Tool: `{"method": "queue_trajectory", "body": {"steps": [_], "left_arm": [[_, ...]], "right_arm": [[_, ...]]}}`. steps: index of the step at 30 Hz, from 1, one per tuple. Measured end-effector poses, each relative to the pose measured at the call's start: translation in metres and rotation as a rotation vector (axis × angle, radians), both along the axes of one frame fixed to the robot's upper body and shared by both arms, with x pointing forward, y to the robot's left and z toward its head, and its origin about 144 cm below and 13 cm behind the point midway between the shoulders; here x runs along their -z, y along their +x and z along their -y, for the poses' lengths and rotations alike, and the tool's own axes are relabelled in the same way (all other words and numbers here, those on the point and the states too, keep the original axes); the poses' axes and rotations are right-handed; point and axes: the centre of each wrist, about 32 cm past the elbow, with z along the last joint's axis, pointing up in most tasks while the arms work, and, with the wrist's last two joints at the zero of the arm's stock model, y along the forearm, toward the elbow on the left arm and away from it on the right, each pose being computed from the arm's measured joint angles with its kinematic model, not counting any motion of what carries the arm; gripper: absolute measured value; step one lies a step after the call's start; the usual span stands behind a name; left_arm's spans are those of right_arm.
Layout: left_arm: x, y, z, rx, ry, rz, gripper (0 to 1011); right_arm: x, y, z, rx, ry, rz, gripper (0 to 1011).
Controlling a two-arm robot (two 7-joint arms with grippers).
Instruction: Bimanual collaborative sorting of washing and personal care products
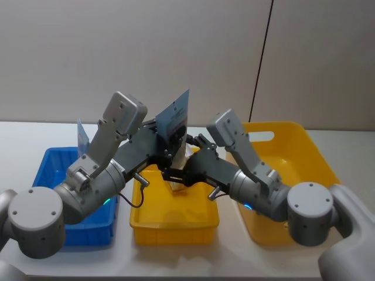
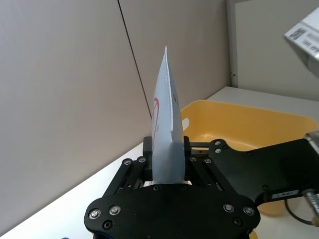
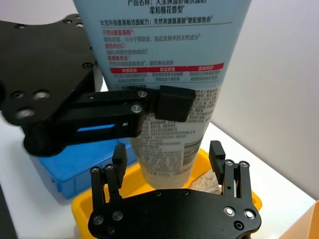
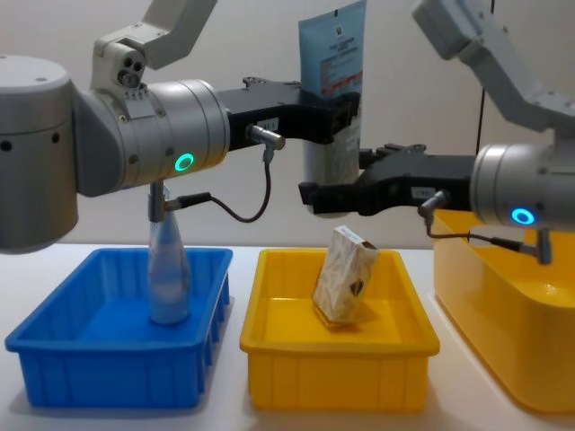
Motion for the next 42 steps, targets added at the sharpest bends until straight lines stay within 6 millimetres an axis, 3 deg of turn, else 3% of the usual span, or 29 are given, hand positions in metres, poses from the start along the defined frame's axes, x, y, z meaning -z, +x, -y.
{"method": "queue_trajectory", "body": {"steps": [6, 17, 23, 42], "left_arm": [[0.0, 0.0, 0.0, 0.0, 0.0, 0.0, 262], [0.0, 0.0, 0.0, -0.001, 0.0, 0.0, 262], [0.0, 0.0, 0.0, -0.001, 0.0, 0.0, 286], [0.0, 0.0, 0.0, 0.0, 0.0, 0.0, 850]], "right_arm": [[0.0, 0.006, -0.005, 0.002, -0.002, 0.003, 962], [0.0, 0.016, -0.014, -0.012, -0.005, 0.003, 657], [0.0, 0.017, -0.016, -0.021, -0.004, 0.001, 637], [-0.002, 0.011, -0.013, -0.002, 0.032, 0.011, 629]]}}
